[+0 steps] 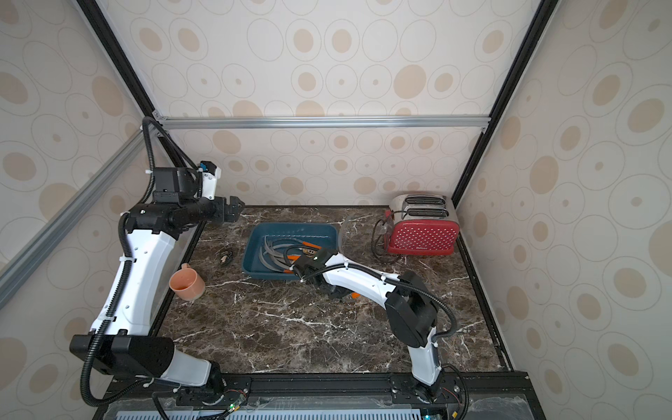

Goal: Put small sickles into storage boxes
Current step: Pick up the sickle at the center of the board, then place the sickle in the storage box.

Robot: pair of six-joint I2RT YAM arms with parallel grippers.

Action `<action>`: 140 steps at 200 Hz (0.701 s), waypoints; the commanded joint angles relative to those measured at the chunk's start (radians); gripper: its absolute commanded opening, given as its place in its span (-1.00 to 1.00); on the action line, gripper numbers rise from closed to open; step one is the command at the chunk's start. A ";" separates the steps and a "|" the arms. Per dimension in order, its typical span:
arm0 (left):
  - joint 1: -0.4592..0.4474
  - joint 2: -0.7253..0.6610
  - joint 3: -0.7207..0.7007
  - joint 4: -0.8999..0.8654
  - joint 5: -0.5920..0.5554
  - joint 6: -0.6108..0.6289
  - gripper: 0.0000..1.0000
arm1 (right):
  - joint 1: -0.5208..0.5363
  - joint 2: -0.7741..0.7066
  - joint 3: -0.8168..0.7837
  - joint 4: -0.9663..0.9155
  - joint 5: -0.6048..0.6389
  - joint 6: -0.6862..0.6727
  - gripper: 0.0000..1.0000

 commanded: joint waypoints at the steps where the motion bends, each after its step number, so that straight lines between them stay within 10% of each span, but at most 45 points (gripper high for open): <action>1: 0.011 -0.039 0.035 -0.041 0.000 -0.015 0.98 | 0.007 0.048 0.086 -0.028 0.060 -0.078 -0.91; 140: 0.012 -0.061 0.059 -0.066 -0.008 0.002 0.98 | -0.054 0.191 0.329 0.109 -0.021 -0.352 -0.90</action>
